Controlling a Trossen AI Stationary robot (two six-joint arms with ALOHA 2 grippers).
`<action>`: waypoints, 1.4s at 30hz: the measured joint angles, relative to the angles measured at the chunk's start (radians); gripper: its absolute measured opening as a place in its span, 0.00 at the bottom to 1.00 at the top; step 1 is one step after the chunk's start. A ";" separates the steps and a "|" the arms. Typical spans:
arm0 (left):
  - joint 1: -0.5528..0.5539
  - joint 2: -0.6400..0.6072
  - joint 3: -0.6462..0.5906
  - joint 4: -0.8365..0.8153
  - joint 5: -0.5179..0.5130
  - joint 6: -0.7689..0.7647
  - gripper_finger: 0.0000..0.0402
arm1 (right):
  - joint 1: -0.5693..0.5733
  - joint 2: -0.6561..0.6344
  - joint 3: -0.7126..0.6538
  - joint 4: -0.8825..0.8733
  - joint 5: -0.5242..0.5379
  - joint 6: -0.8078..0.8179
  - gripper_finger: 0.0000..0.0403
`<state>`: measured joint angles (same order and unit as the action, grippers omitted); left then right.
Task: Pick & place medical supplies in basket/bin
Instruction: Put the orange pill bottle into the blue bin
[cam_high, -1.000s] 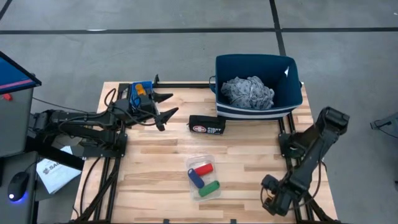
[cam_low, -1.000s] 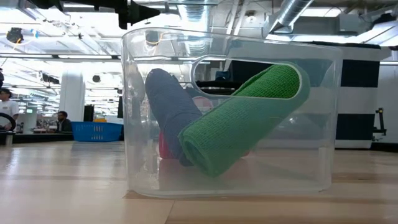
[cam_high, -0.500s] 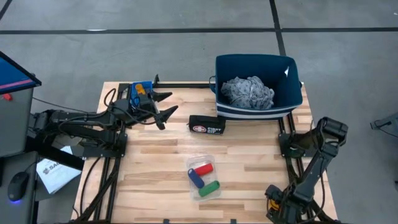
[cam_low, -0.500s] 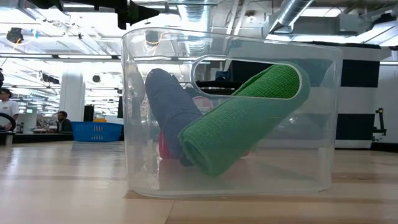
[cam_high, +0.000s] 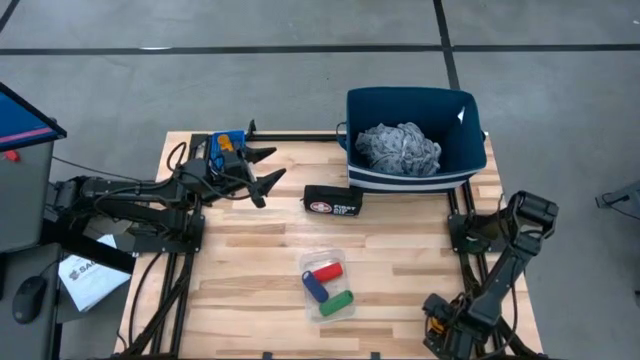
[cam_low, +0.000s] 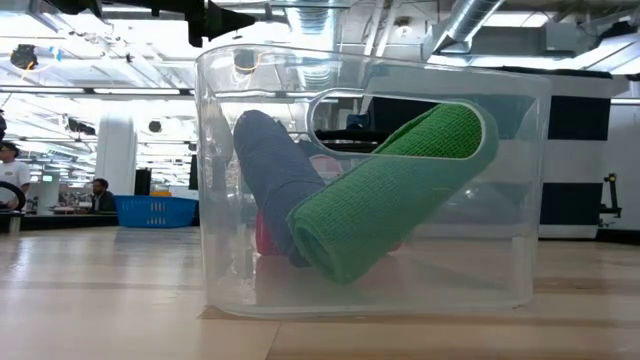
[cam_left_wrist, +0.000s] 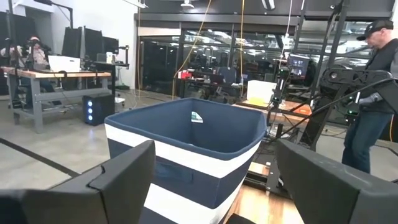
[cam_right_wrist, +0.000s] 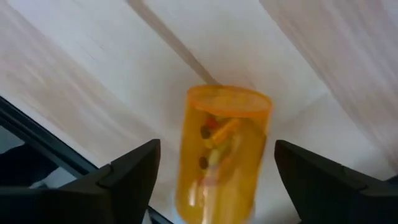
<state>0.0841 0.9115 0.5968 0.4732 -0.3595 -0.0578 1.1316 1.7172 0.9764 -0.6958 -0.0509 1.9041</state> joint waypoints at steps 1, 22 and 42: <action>0.000 0.000 0.000 0.000 0.000 0.000 0.80 | 0.001 0.000 0.000 -0.005 0.000 0.000 0.76; 0.000 0.000 0.000 -0.001 0.000 0.000 0.78 | -0.001 0.000 0.000 -0.014 0.008 -0.038 0.46; -0.072 0.004 0.000 -0.065 0.000 0.000 0.78 | -0.257 -0.124 -0.001 -0.208 0.193 -0.512 0.47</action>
<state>0.0121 0.9151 0.5970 0.4087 -0.3592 -0.0574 0.8744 1.5927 0.9756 -0.9036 0.1417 1.3924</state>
